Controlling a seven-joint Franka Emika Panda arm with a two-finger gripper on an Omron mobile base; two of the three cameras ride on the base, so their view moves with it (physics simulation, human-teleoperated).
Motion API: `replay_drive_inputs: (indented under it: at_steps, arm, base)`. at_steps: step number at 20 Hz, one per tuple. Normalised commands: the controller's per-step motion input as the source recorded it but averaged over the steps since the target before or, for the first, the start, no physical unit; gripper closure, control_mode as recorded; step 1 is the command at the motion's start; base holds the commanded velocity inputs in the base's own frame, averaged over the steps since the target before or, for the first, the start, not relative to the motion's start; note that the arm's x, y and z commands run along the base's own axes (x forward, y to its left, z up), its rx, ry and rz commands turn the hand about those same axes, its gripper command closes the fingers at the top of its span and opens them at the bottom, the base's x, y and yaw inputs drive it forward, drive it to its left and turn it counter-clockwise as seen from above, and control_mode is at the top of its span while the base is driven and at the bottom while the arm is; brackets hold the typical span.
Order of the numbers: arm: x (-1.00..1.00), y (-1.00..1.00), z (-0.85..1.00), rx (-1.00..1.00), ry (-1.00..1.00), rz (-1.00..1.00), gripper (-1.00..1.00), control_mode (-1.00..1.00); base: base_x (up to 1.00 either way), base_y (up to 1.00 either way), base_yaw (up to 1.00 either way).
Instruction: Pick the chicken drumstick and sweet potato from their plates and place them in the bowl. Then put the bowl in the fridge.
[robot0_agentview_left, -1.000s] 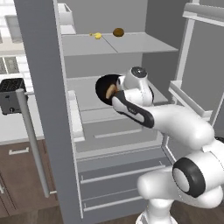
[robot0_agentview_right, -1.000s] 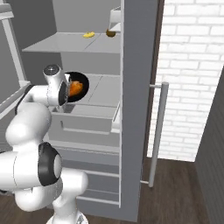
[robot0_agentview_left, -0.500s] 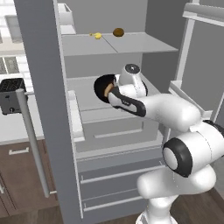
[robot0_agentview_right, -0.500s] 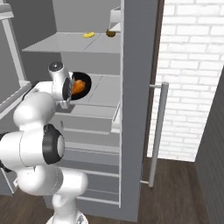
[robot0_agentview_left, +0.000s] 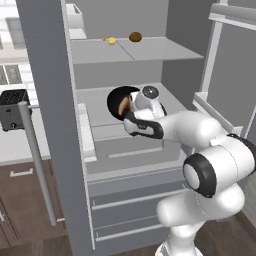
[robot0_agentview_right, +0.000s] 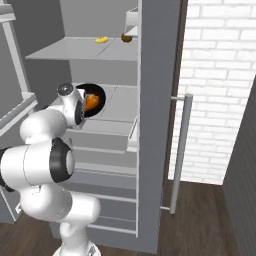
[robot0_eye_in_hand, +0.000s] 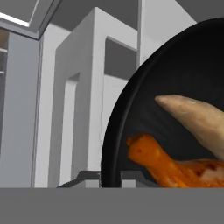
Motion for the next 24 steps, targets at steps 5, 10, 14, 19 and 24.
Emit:
replay_drive_inputs:
  at_steps: [5,10,14,19,24]
  arm:
    - [0.37,0.0,0.0,0.0,0.05,0.0,1.0,-1.0]
    - [0.28,0.0,-0.03,0.0,0.08,0.0,1.0,-1.0]
    - [0.32,0.0,-0.06,0.0,0.05,0.0,1.0,-1.0]
    - [0.39,0.0,-0.17,0.0,0.02,0.0,1.0,-1.0]
    - [0.29,0.0,-0.25,0.0,0.06,0.0,1.0,-1.0]
  base:
    - [0.0,0.0,0.0]
    - [0.0,0.0,0.0]
    - [0.0,0.0,0.0]
    - [0.0,0.0,0.0]
    - [0.0,0.0,0.0]
